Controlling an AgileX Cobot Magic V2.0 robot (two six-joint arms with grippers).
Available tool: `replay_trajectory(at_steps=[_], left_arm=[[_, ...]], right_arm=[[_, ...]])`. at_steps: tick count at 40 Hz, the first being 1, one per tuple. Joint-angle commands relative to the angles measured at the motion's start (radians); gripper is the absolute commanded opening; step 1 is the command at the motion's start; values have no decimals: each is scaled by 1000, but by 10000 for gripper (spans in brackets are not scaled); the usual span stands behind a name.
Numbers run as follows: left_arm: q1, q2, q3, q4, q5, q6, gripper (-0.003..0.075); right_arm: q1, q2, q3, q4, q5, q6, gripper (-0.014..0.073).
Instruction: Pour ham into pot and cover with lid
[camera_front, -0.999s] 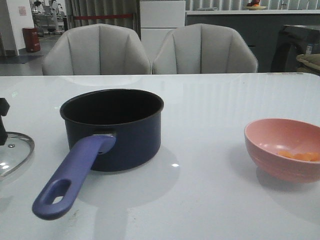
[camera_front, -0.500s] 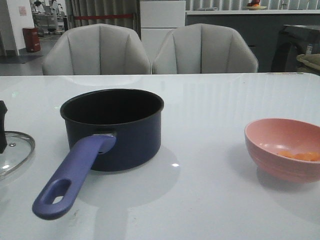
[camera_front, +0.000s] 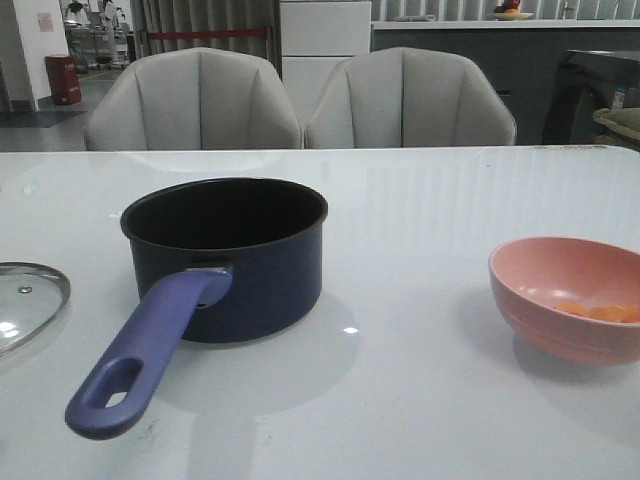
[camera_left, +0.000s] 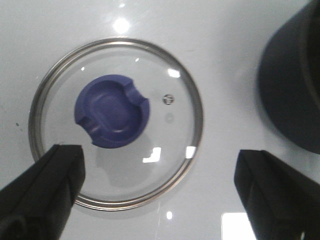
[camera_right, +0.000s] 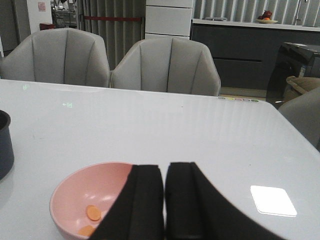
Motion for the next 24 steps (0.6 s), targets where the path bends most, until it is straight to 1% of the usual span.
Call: replay_trajectory(at_steps=[1,6,13,20,24], left_arm=[[-58,-154,8,-11,-29,1,628],[-100,-327,63,-11,-31,1,628],[-105,-577,174,-1,-40,1,628],[-105,-800,276,-1,-90,1,628],[-105,-922,331,18,-149,1,628]], right_arm=[[-6,-20,11,-12,-78,1,190],[-6,-20,11,-12,-78,1,190],[-6,-20,11,-12,-78,1,190],[-6,-20,11,-12,-78,1,190],[-6,-20,11,-12,-78,1,190]])
